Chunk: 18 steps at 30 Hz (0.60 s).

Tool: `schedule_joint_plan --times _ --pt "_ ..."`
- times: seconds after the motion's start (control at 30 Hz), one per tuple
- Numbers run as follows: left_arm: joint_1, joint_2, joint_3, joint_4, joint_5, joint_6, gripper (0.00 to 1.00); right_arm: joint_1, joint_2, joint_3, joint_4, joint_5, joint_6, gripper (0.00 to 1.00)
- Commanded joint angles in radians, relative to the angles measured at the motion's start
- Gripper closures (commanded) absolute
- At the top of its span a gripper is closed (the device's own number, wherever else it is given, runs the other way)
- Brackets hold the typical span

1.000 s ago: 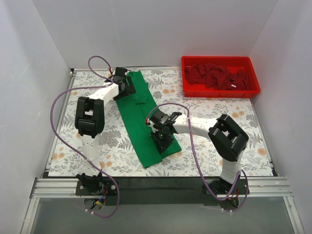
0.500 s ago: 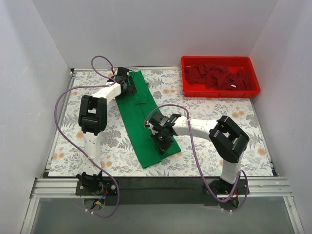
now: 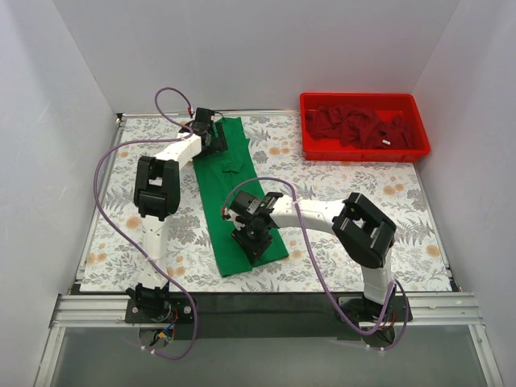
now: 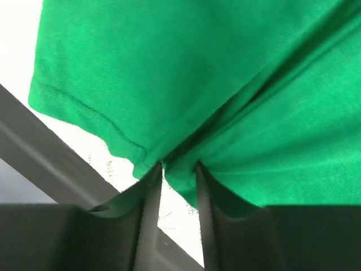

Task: Fold and stack the t-shirts
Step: Fold the tshirt

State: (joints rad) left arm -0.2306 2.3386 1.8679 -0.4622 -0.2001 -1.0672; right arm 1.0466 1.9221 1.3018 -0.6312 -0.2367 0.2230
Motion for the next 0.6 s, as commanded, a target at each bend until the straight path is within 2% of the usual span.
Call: schedule_joint_plan --times 0.0,0.1,0.17,0.23,0.37,0.57 --pt "0.013 0.004 0.011 -0.006 0.045 0.026 0.22 0.012 0.000 0.068 -0.061 0.026 -0.013 0.67" --pt "0.013 -0.088 -0.021 -0.007 0.051 0.010 0.21 0.007 -0.047 0.099 -0.084 0.091 -0.016 0.56" --pt "0.013 -0.186 -0.065 -0.018 0.045 -0.005 0.15 -0.011 -0.104 0.087 -0.090 0.120 -0.007 0.49" --pt "0.011 -0.263 -0.104 -0.039 0.013 -0.052 0.14 -0.048 -0.149 0.067 -0.094 0.168 0.021 0.46" --pt "-0.004 -0.480 -0.209 -0.211 -0.024 -0.172 0.14 -0.141 -0.299 -0.022 -0.090 0.203 0.053 0.29" --pt "-0.102 -0.795 -0.605 -0.318 -0.009 -0.333 0.14 -0.261 -0.394 -0.130 -0.079 0.200 0.036 0.32"
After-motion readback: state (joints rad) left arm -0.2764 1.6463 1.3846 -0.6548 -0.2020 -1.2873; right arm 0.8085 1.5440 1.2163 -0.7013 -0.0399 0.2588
